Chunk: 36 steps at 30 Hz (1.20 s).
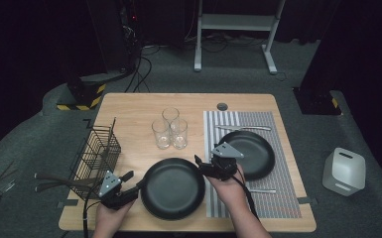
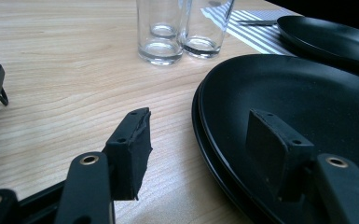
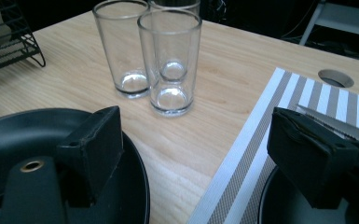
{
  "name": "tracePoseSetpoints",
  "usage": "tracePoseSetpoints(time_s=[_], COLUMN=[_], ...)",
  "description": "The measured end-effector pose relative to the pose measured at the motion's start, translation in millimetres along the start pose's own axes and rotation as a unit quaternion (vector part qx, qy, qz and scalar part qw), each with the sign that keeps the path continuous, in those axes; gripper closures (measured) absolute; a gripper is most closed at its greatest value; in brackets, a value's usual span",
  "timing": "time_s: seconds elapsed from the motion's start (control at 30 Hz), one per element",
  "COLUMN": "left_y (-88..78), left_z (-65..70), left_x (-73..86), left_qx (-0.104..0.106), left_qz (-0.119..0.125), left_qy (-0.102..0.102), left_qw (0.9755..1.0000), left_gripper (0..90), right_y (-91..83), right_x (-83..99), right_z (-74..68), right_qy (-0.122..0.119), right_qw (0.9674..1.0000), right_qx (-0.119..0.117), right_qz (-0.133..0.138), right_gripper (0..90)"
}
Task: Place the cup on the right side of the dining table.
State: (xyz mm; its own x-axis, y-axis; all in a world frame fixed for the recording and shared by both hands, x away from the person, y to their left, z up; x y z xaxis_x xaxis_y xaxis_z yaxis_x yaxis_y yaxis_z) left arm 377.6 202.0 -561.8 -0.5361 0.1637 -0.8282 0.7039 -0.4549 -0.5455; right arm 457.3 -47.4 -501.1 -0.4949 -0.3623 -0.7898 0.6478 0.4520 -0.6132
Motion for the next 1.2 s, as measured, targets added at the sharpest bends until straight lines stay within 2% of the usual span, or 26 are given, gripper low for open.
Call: tracePoseSetpoints(time_s=[0.2,0.4,0.63,0.77,0.9,1.2], left_y=[0.5,-0.1,1.1,1.3,1.6,1.5], left_z=[1.0,1.1,2.1,2.2,1.7,1.7], left_x=[0.2,0.2,0.3,0.4,0.3,0.3], left_qx=[-0.005,-0.003,0.000,-0.001,0.000,0.005], left_qz=[-0.001,0.001,-0.004,-0.005,-0.005,-0.006], left_qy=[0.006,0.004,0.009,0.012,0.010,0.007], left_qw=[1.0000,1.0000,0.9999,0.9999,0.9999,0.9999], left_gripper=[40.7,40.7,40.6,40.6,40.6,40.4], right_y=[5.5,13.8,24.6,34.5,41.5,70.7], right_x=[-10.4,-17.2,-35.9,-50.6,-55.9,-71.7], right_z=[0.1,-1.5,-6.4,-7.8,-8.0,-10.8], right_qy=[-0.007,-0.003,-0.010,-0.008,-0.009,-0.012], right_qw=[1.0000,0.9999,0.9999,0.9998,0.9998,0.9998], right_qx=[-0.005,-0.010,-0.011,-0.012,-0.012,-0.017], right_qz=[0.000,-0.001,0.004,0.015,0.012,0.002], right_gripper=[17.7,17.7,17.7,17.7,17.6,17.3])
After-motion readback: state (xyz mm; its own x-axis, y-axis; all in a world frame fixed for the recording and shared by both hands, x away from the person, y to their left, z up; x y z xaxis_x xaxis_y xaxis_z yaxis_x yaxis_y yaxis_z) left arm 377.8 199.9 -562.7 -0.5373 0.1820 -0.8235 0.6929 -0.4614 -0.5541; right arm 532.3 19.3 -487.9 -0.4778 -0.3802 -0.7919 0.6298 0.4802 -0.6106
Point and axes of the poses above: each handheld gripper's, and its own axes: y roughly forward along the jaws, x roughly out of its underside, z roughly to its right, the point moved 10 cm from there along y, roughly forward along the jaws, and after that the axes turned 10 degrees about -z, right-handed, at the moved point
